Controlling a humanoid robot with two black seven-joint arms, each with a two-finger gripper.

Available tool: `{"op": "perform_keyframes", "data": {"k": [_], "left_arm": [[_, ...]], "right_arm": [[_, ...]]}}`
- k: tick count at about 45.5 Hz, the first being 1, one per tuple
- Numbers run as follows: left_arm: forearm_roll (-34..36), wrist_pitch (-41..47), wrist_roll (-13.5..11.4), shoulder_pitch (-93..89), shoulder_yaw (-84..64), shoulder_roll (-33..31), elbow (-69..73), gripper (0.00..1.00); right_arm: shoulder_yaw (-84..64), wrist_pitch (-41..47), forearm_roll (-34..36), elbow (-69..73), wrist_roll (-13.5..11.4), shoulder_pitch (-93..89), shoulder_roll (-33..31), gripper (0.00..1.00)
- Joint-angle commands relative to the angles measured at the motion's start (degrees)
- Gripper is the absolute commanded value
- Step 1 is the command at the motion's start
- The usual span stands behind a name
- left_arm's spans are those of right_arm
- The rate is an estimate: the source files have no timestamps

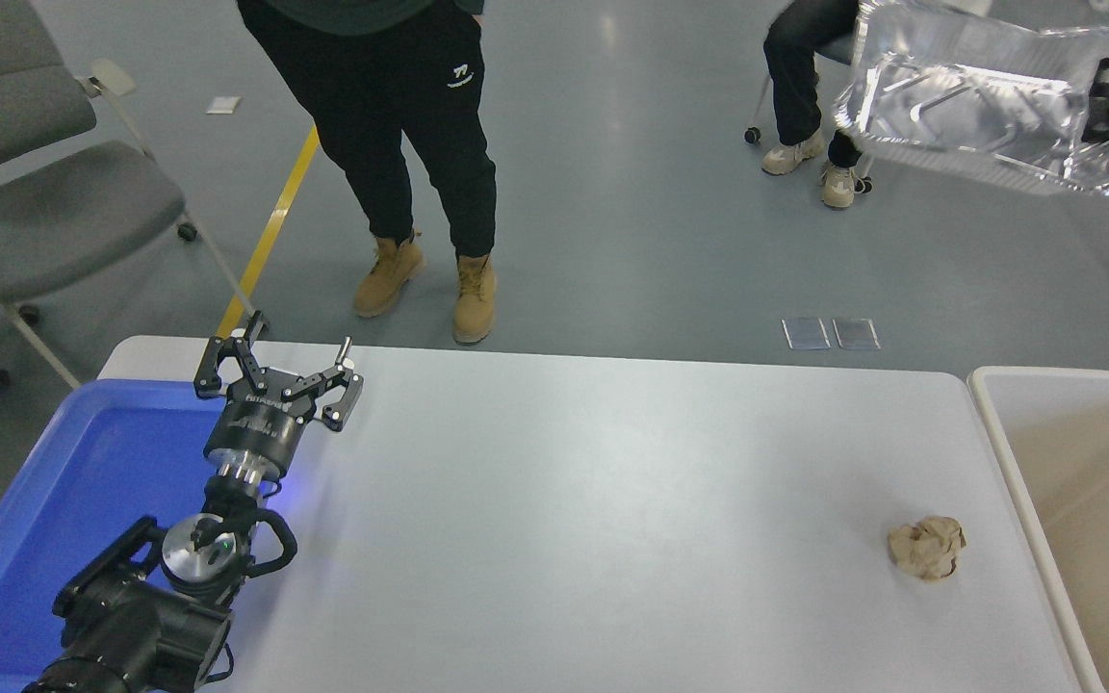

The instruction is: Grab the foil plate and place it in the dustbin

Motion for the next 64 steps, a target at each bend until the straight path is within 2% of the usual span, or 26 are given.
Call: {"op": "perform_keyframes", "data": {"k": [1,13,30,47,64], "left_arm": [[0.0,0.0,0.0,0.0,0.0,0.1,0.0,0.99],[0.0,0.0,0.0,0.0,0.0,0.0,0.0,0.99],[-0.1,0.0,0.0,0.0,0.0,0.1,0.0,0.99],[0.0,0.0,0.0,0.0,0.0,0.0,0.0,0.99],[0.0,0.0,0.0,0.0,0.0,0.0,0.0,0.99]], "right_arm": [[20.7,-5.6,2.3,-23.9,0.0,-27.8,-1.7,0.0],[45.5,-6.8,2.7,-45.7,0.0,-52.8,10.6,0.0],[67.9,-17.7,4.4,-46.2,-0.1,-67.7,18.2,0.0],[70.2,-24.3,13.6,-46.1,-1.3,-72.4,23.2,0.0],[70.2,-24.4,14.0,-45.7,-1.2,-75.2,24.2,0.0]]}}
